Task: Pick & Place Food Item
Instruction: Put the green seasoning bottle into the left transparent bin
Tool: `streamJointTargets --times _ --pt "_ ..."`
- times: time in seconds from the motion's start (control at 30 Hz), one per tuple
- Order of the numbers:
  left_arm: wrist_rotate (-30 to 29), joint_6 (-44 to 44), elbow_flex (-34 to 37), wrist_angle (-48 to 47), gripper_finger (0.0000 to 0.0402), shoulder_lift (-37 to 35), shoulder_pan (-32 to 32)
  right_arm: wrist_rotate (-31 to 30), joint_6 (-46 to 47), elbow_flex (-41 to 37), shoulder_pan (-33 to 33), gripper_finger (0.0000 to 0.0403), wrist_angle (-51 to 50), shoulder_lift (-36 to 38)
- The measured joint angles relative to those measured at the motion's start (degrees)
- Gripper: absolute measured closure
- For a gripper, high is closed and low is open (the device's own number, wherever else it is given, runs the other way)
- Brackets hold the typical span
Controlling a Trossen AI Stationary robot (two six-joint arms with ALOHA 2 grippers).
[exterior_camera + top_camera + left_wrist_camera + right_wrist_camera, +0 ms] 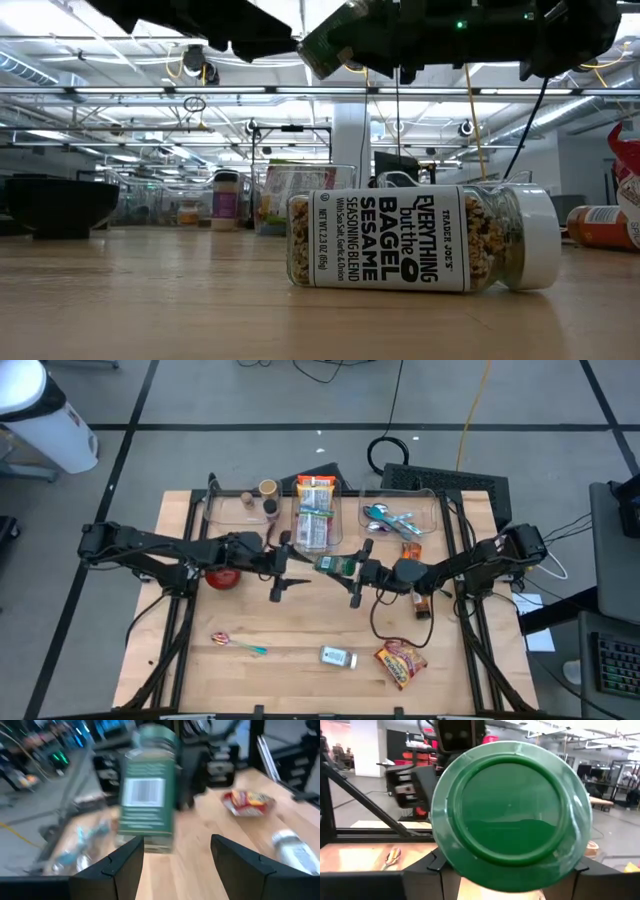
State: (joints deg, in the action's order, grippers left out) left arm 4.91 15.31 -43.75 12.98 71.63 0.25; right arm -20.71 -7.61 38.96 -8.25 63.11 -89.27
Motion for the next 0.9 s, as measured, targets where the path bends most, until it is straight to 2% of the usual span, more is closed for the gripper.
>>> streamJointTargets --times 0.13,0.27,0.5,0.7,0.9 --pt "0.0 -0.2 -5.9 -10.5 0.0163 2.0 -0.1 3.0 2.6 0.1 1.3 0.0212 -2.1 0.0" --pt "-0.6 -0.1 -11.4 -17.1 0.0163 4.7 -0.1 5.4 4.0 2.5 2.0 0.0212 -8.2 0.0" --pt "-2.2 -0.6 -14.6 -19.7 0.0163 7.8 -0.1 5.3 4.1 4.8 1.7 0.0212 -14.7 0.0" --pt "-2.4 -0.8 -14.6 -20.6 0.0163 8.5 -0.1 5.4 4.0 4.9 1.5 0.0212 -15.1 -0.1" --pt "-5.3 -0.4 -14.6 -20.8 0.0163 8.6 -0.1 5.3 3.9 5.0 1.5 0.0212 -15.0 -0.1"
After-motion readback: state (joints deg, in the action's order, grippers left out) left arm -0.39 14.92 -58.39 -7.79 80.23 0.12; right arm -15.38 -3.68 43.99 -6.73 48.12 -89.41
